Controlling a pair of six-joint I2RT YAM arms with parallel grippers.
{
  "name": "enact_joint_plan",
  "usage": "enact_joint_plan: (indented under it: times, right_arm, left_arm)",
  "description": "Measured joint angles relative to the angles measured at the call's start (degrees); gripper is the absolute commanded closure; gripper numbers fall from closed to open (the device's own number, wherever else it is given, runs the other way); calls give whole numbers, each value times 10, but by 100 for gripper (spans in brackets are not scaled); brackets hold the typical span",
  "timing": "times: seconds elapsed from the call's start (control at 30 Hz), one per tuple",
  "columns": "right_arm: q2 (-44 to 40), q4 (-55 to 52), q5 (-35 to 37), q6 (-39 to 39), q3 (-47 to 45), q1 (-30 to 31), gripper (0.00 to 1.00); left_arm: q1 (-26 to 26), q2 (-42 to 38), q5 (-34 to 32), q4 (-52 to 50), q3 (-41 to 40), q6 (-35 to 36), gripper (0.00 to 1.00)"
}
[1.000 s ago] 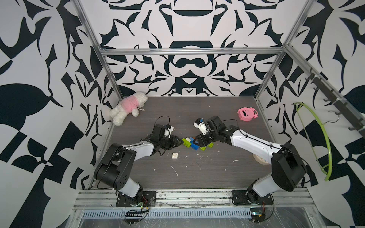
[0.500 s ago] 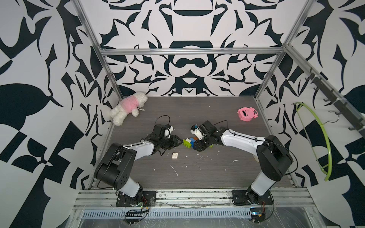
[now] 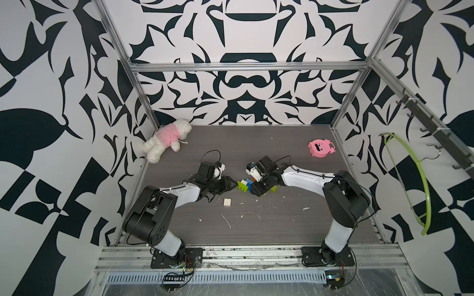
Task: Assemble a heart with lego
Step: Adjust the lego brick at the center of the board.
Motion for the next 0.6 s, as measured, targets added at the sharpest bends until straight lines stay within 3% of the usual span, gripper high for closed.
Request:
enact_joint_plan:
  times: [0.17, 0.37, 0.6]
  right_arm:
    - [15, 1, -7, 0, 5, 0, 76]
    - [6, 6, -38, -2, 14, 0, 84]
    - [-29, 10, -199, 42, 14, -37, 87]
  left_arm:
    - [1, -2, -2, 0, -4, 0, 52]
    - [16, -21, 0, 11, -16, -4, 49]
    - [72, -73, 23, 71, -61, -42, 40]
